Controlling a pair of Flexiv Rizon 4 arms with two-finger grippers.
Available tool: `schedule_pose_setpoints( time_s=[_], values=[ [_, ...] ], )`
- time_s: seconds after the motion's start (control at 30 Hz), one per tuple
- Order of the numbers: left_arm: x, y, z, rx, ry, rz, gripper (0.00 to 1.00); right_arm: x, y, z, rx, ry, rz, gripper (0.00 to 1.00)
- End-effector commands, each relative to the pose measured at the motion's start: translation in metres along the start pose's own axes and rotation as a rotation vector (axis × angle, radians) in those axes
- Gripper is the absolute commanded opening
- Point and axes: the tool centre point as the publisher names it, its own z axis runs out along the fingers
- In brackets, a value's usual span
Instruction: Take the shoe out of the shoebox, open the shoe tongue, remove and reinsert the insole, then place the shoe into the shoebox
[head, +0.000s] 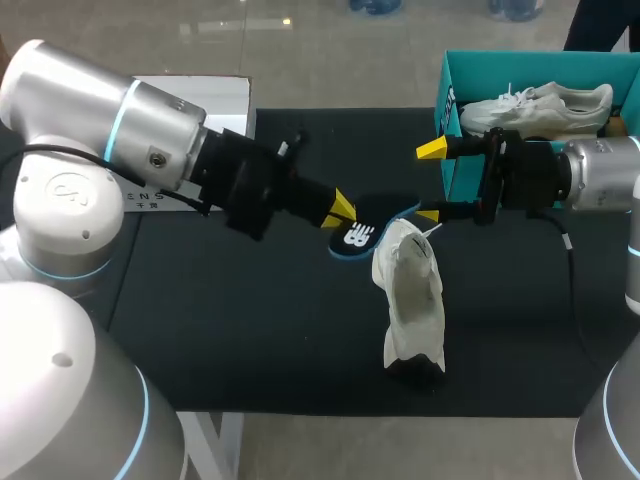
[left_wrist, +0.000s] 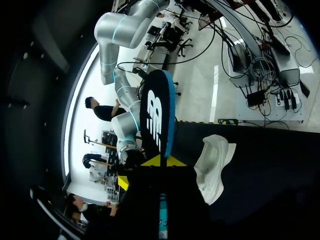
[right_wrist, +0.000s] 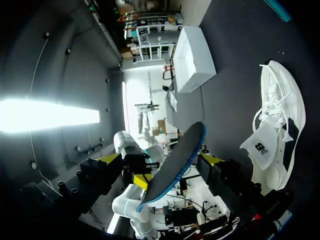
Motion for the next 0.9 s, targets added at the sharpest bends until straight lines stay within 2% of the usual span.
schedule_pose_setpoints(
  time_s=[0.03, 0.2, 0.47, 0.5, 0.53, 0.57, 0.9],
  values=[
    [-0.006, 0.005, 0.021, 0.004, 0.006, 0.012, 0.0, 0.0, -0.001, 0.0, -0.002, -0.001, 0.0, 1.0],
    [-0.013, 0.008, 0.033, -0.007, 0.018, 0.048, 0.0, 0.0, -0.001, 0.0, -0.002, -0.001, 0.0, 1.0],
    [-0.019, 0.019, 0.04, -0.034, 0.032, 0.06, 0.0, 0.0, -0.001, 0.0, -0.002, -0.001, 0.0, 1.0],
    [-0.018, 0.021, 0.04, -0.04, 0.033, 0.057, 0.0, 0.0, -0.001, 0.0, -0.002, -0.001, 0.0, 0.96],
    [-0.017, 0.023, 0.04, -0.044, 0.035, 0.057, 0.0, 0.0, -0.001, 0.0, -0.002, -0.001, 0.0, 0.36],
    [-0.016, 0.024, 0.04, -0.048, 0.036, 0.055, 0.0, 0.0, -0.001, 0.0, -0.002, -0.001, 0.0, 0.0],
    [-0.013, 0.032, 0.036, -0.068, 0.035, 0.035, 0.0, 0.0, -0.001, 0.0, -0.002, -0.001, 0.0, 0.0]
  ],
)
